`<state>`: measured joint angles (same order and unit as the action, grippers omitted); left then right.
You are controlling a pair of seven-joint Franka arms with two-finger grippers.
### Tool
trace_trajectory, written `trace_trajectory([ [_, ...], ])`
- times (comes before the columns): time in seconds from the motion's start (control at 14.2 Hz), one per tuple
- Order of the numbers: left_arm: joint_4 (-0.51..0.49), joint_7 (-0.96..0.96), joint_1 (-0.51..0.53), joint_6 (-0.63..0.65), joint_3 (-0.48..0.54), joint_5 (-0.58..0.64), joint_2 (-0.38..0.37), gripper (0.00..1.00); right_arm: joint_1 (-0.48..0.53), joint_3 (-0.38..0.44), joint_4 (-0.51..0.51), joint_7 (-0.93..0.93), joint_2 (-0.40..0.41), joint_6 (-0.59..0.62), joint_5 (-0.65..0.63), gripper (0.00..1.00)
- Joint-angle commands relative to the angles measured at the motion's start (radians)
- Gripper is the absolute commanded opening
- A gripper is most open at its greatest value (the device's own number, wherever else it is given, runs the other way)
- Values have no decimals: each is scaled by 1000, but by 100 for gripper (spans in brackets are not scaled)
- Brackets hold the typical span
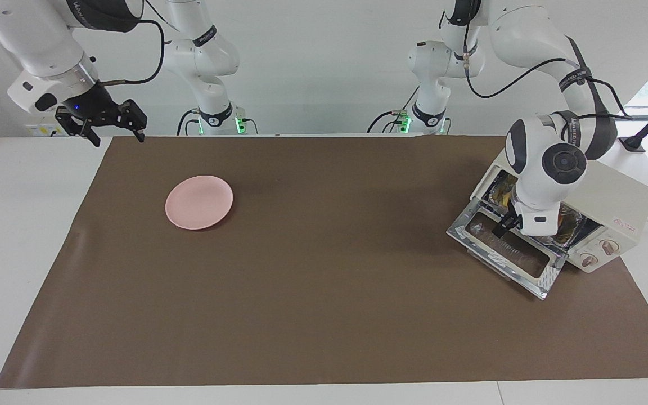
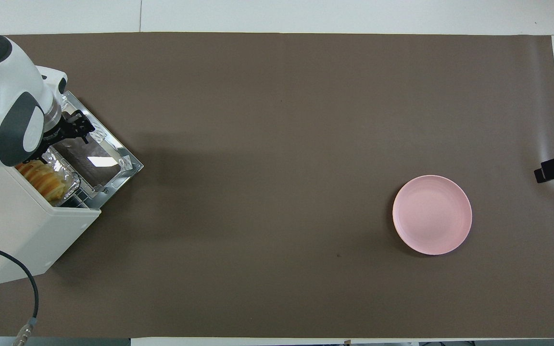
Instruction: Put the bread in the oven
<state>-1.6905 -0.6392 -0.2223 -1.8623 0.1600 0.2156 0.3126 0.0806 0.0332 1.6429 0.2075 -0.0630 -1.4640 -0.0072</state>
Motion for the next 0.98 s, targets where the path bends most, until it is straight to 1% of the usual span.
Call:
trace_trajectory([
  [0.0, 47, 116, -8, 0, 1, 25, -32, 100, -1, -1, -8, 16, 3, 14, -7, 100],
  [0.21, 77, 222, -9, 83, -8, 13, -73, 100, -1, 1, -8, 16, 3, 14, -7, 100],
  [0.35, 72, 320, -9, 144, -28, -18, -125, 100, 2, -1, -8, 16, 3, 14, -7, 100],
  [0.49, 74, 369, -18, 214, -34, -102, -174, 100, -1, 1, -8, 16, 5, 14, -7, 100],
  [0.7, 57, 427, -46, 297, -36, -125, -251, 100, 1, 1, -8, 16, 5, 14, -7, 100],
  [0.77, 55, 441, -40, 314, -52, -130, -271, 100, 1, 1, -8, 16, 3, 14, -7, 100],
  [0.84, 42, 446, -16, 311, -103, -136, -283, 100, 1, 1, -8, 16, 3, 14, -7, 100],
  [0.91, 23, 446, 57, 310, -170, -137, -312, 100, -1, -1, -8, 16, 3, 14, -7, 100],
])
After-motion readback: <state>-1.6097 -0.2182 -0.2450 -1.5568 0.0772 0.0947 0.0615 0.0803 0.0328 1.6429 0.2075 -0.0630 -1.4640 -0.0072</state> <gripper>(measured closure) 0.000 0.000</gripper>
